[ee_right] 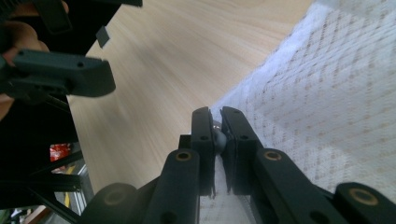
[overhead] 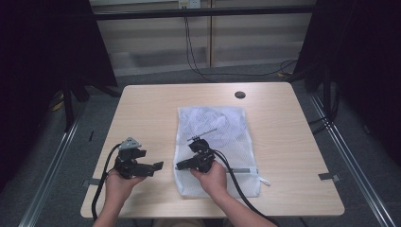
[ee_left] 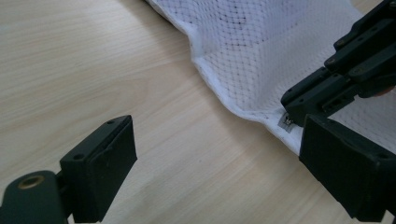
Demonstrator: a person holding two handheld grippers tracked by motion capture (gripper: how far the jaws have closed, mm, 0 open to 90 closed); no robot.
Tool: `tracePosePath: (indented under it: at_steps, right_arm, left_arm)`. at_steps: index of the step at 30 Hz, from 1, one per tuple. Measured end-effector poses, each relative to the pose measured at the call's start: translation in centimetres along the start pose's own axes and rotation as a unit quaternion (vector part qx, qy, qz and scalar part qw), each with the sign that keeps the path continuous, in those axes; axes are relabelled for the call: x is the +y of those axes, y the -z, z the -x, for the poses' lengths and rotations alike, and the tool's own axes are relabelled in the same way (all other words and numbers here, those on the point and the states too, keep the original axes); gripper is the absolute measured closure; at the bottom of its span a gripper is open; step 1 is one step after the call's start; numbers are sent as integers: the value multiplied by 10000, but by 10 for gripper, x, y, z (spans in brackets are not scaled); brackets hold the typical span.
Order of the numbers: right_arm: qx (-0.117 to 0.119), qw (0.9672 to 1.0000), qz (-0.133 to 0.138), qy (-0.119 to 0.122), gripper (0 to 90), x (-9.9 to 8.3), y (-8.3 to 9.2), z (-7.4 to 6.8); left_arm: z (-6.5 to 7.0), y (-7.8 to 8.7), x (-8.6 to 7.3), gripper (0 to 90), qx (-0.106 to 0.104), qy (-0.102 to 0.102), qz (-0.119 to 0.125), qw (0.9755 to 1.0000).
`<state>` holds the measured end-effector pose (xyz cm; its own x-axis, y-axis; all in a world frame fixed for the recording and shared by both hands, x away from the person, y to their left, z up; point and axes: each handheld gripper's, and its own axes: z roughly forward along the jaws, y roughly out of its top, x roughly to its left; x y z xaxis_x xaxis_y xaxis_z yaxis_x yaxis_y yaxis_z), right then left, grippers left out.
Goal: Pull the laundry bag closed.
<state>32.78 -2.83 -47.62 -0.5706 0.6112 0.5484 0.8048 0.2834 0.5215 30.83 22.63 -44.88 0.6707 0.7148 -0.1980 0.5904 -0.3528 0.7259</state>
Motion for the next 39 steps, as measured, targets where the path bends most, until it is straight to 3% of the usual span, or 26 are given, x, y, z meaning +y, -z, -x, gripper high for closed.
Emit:
tracePosePath:
  at_steps: [14, 19, 21, 39]
  right_arm:
    - [113, 9998, 135, -58, 839, 2, 11, 3]
    - [107, 9997, 200, -43, 841, 2, 14, 3]
    - [94, 9998, 199, -29, 842, 2, 15, 2]
    - [96, 9994, 330, 83, 850, 2, 21, 1]
  left_arm:
    - [7, -10, 1, 140, -390, 70, -83, 9992]
    - [11, -16, 2, 151, -692, 263, -77, 9972]
    - [12, -18, 2, 156, -770, 246, -138, 9966]
    - [19, -34, 3, 230, -1242, 415, -341, 9908]
